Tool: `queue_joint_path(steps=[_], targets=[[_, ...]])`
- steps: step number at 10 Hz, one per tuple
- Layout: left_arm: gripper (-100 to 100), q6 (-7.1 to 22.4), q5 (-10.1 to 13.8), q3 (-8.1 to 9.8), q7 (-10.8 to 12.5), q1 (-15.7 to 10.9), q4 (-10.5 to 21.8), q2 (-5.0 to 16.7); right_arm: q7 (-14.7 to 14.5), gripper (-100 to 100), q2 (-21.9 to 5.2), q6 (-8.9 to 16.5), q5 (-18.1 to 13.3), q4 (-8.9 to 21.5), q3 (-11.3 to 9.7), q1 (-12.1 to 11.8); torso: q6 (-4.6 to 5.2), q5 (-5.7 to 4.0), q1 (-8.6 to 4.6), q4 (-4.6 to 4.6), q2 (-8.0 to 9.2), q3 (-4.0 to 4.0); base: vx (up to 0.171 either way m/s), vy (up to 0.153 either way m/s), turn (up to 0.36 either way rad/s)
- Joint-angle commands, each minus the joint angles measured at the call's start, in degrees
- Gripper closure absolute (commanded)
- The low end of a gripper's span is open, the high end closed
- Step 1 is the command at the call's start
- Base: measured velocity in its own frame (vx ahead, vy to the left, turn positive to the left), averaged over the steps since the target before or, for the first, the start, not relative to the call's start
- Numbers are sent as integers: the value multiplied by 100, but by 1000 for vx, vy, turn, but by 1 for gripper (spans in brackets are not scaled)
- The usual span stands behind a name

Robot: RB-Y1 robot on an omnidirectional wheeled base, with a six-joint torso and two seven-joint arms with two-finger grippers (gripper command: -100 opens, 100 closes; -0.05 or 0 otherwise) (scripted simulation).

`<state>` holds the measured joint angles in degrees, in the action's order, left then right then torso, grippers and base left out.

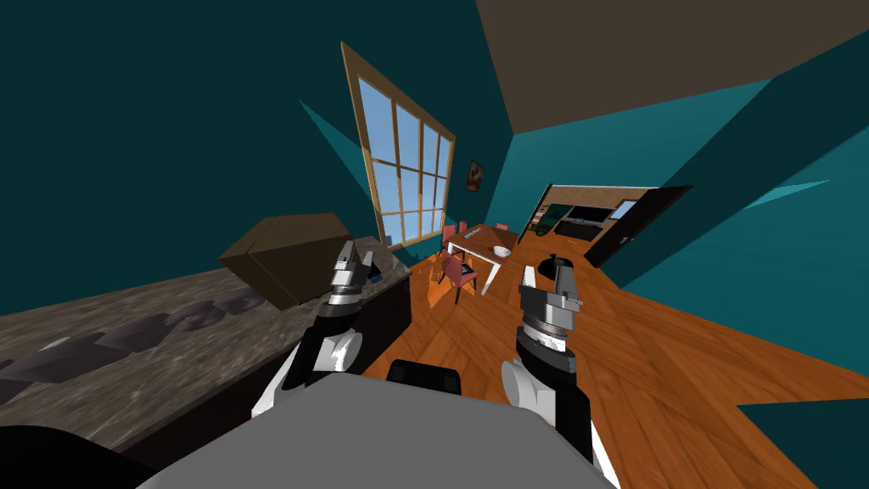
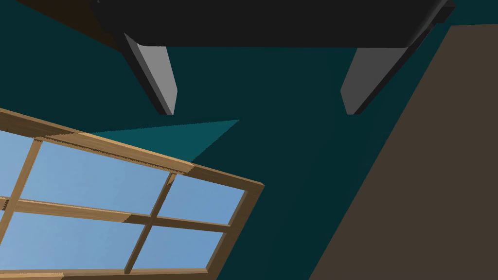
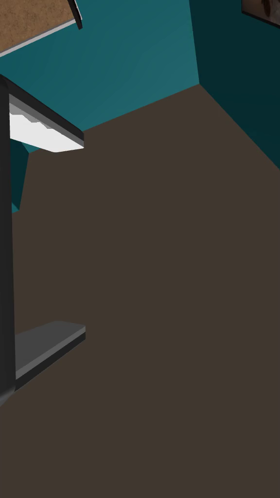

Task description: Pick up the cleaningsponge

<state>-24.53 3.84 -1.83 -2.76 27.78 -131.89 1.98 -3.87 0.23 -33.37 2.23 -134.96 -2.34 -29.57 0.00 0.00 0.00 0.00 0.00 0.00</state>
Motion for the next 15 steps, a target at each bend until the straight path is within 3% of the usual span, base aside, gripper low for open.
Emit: queue_joint_path(steps=[1,6,7,9,10,13,14,15], targets=[[-100,159,144,57,98,19,41,247,0,0,0,0,0,0,0,0,0,0,0,0,0,0,8,-4,-14],[-100,831,785,356,563,111,186,1000,0,0,0,0,0,0,0,0,0,0,0,-1,-5,-3,13,-7,-30],[-100,869,785,356,563,111,186,1000,0,0,0,0,0,0,0,0,0,0,1,-1,-3,-2,1,-1,-11],[-100,1237,1141,536,832,169,250,1366,0,0,0,0,0,0,0,0,0,0,1,0,-1,0,0,-2,-43],[-100,1264,1141,536,832,169,250,1378,0,0,0,0,0,0,0,0,0,0,2,0,0,0,-1,0,-14],[-100,1836,1687,845,1295,273,349,1923,0,0,0,0,0,0,0,0,1,0,2,0,0,0,0,-2,-52],[-100,1939,1745,845,1295,273,349,2001,0,0,0,0,0,0,0,0,0,1,3,0,0,0,0,0,0],[-100,2148,1961,952,1459,312,385,2218,0,0,0,0,0,0,0,0,-1,1,2,0,0,0,3,-2,-26]])
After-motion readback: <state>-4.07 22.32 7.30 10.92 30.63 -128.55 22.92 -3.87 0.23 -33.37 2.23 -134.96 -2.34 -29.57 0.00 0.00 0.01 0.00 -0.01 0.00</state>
